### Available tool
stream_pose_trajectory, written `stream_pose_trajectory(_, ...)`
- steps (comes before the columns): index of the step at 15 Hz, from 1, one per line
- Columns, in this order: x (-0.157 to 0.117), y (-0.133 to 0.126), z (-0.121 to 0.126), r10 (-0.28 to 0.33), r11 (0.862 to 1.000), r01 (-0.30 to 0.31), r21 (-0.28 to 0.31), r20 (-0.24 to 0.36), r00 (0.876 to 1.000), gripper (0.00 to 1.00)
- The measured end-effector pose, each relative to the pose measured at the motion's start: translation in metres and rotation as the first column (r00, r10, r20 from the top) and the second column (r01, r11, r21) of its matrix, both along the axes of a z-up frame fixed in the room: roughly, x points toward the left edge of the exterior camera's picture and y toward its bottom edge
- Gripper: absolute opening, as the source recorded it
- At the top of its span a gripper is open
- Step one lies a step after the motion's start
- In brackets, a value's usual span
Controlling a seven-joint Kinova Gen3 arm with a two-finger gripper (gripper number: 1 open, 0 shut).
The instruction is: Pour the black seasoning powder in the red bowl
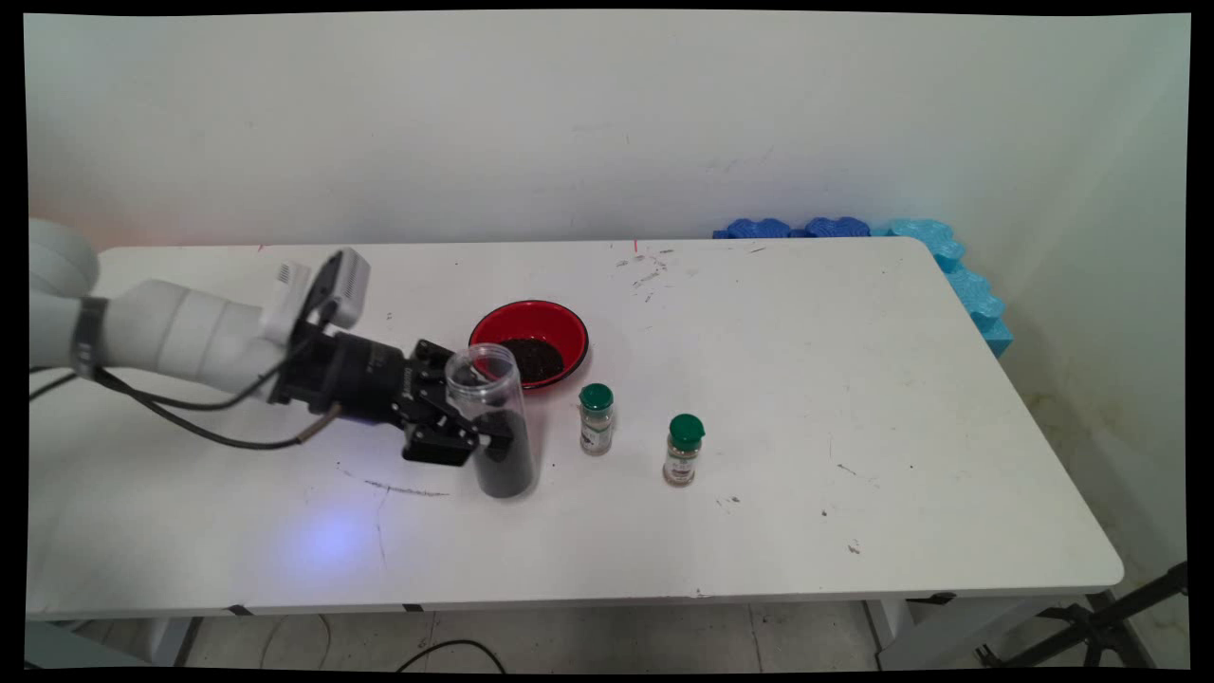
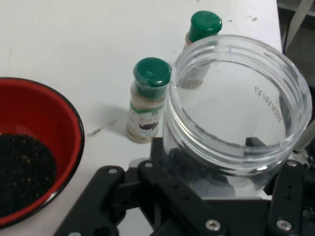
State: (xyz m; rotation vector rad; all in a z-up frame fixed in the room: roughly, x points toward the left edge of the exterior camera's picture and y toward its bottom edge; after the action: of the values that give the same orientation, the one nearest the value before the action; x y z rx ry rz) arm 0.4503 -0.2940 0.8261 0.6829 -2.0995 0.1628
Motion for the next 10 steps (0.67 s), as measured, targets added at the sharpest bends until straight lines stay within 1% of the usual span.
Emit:
stream_pose_trajectory(5,0.014,0.005,0.03,0.012,1.0,-0.012,0.026,-0.007,1.0,0.0)
stream_pose_trajectory(10,0.021,0.0,0.072,0.027,0.998,-0.025,0.053,-0.028,0.999,0.0)
